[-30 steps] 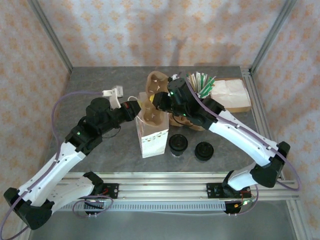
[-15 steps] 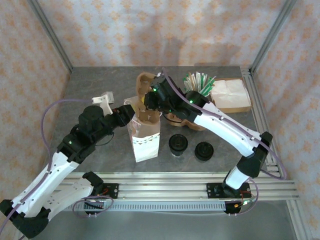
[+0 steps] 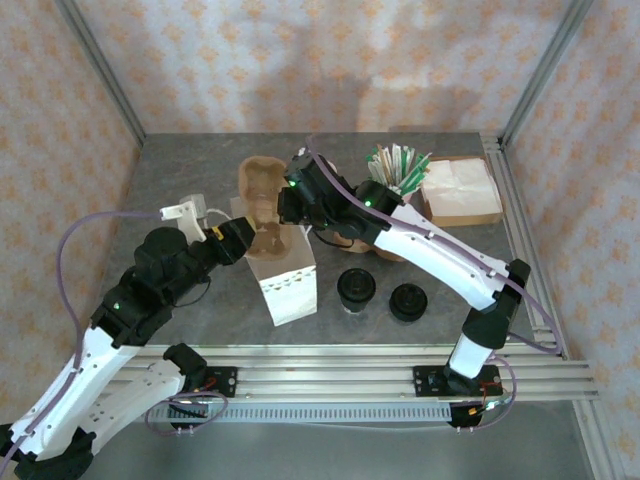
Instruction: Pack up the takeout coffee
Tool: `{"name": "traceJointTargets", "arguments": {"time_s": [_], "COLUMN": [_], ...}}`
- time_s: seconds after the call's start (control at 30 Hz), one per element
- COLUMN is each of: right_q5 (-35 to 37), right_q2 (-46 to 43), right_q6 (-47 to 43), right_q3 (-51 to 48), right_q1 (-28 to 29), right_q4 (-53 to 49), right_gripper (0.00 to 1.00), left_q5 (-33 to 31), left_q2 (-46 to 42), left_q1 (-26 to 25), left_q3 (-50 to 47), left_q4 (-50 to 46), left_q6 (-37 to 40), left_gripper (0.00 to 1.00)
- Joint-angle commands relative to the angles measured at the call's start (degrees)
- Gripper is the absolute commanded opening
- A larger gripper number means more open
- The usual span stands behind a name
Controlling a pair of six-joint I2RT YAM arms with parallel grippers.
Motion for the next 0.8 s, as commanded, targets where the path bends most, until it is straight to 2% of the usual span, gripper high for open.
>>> {"name": "traceJointTargets", "arguments": {"time_s": [0.0,0.13,0.2,0.3,0.57,0.77], "right_q5": [-1.79,-0.65,-0.21,1.18,3.8,4.85], "right_q2": [-1.85,-1.48,-1.66,-1.44,-0.9,-1.26], "right_q6": [1.24,0.97,0.98,0.74,-2.54,-7.67], "right_q3": [-0.22,-0.48,-1.21,-1.49,-1.54,-2.2], "right_q1": [0.2,0.16,0.19,0.18,1.03,3.37], "right_q4": [2.59,1.88,1.92,1.05,0.51,2.72], "right_gripper": [0.14,0.14,0.18,0.2,0.21,0.24], "left_q5": [-2.68,-4.09,-5.29,-8.35,-9.05,-10.12], "left_q2": [-0.2,-0.02,-0.03,-0.19,2.49,4.4], "left_q1": [-0.28,-0.18,-0.19,-0.15,-0.16,-0.15], "left_q3": [0.67,0.93,1.57,3.99,8.92,12.58], "left_q4": [-2.65,-3.54,-4.76,-7.79,-11.87,-13.88], "left_q6": [1.73,1.78,2.16,3.62,6.23,11.16], "left_gripper": [0.61,0.59,0.58,0.54,0.54,0.54]}}
